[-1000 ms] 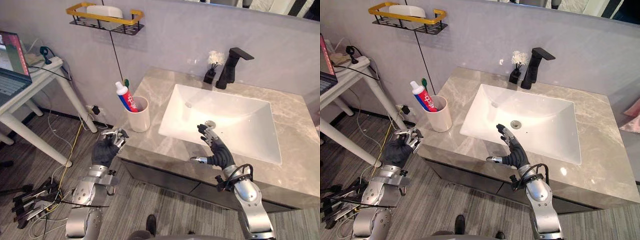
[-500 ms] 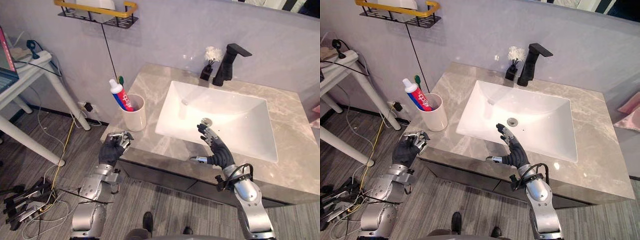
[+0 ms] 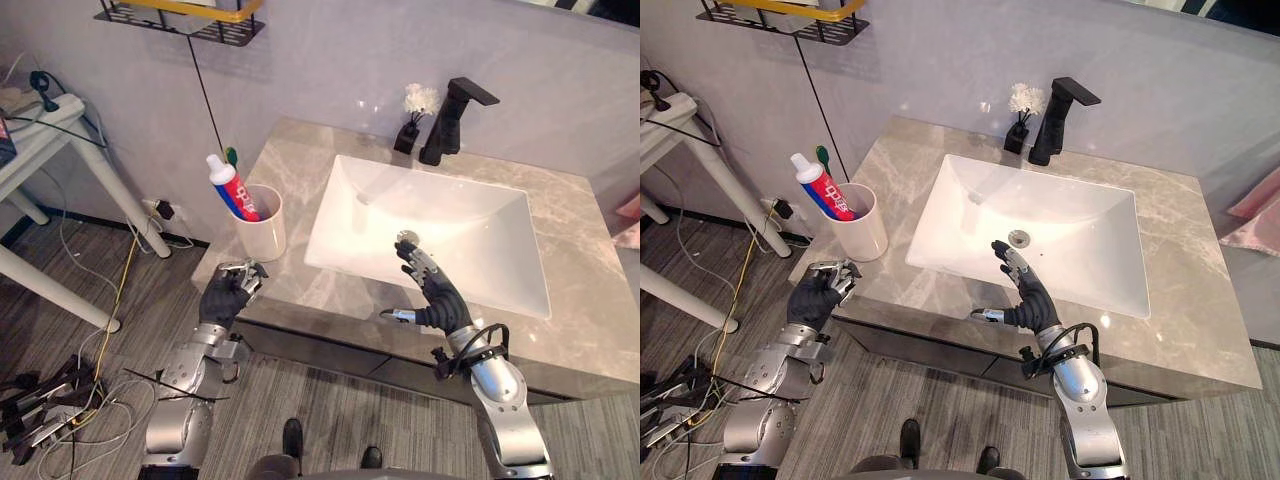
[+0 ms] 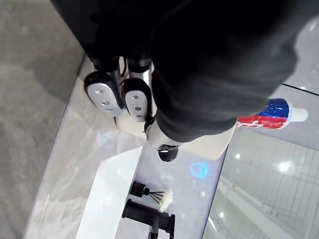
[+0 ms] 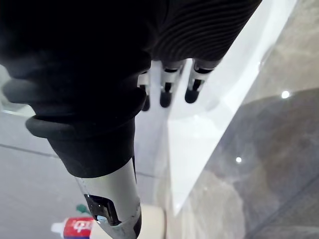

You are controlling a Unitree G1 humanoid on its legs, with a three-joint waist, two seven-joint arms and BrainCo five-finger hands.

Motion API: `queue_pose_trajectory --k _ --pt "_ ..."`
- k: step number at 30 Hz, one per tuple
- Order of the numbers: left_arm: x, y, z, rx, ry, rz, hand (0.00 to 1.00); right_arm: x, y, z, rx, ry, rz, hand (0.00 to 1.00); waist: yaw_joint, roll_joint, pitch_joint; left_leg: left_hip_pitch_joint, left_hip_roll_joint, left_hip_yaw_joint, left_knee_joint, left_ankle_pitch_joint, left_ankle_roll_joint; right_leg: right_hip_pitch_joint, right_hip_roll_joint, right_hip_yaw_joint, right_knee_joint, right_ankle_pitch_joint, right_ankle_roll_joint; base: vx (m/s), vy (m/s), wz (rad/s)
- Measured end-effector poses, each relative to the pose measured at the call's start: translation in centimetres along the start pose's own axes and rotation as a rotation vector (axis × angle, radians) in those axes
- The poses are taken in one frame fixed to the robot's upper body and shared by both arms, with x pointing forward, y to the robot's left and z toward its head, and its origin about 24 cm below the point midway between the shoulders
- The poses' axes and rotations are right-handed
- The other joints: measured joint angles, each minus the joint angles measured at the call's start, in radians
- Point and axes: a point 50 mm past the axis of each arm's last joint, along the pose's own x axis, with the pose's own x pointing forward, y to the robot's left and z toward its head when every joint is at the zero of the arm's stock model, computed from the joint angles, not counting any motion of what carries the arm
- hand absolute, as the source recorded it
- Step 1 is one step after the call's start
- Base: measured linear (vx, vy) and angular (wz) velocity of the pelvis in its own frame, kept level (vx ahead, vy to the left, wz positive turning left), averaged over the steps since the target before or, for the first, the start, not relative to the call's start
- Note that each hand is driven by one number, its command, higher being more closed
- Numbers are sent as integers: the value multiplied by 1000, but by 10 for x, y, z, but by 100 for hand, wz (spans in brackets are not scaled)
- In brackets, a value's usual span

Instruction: Organize washtable

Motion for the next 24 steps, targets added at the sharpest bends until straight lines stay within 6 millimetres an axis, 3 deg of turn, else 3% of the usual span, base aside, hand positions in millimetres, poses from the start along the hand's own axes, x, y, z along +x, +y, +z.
queue_pose_trajectory --k 10,24 --pt "13 5 7 45 -2 -28 100 -1 -2 0 -16 6 27 0 -3 2 12 -3 0 11 0 -3 3 -12 0 16 2 5 5 8 5 -5" --pt "13 11 14 144 10 -77 100 -2 -4 0 -1 4 36 0 -3 3 34 -5 -2 13 -1 -12 6 -14 0 17 3 6 6 0 0 0"
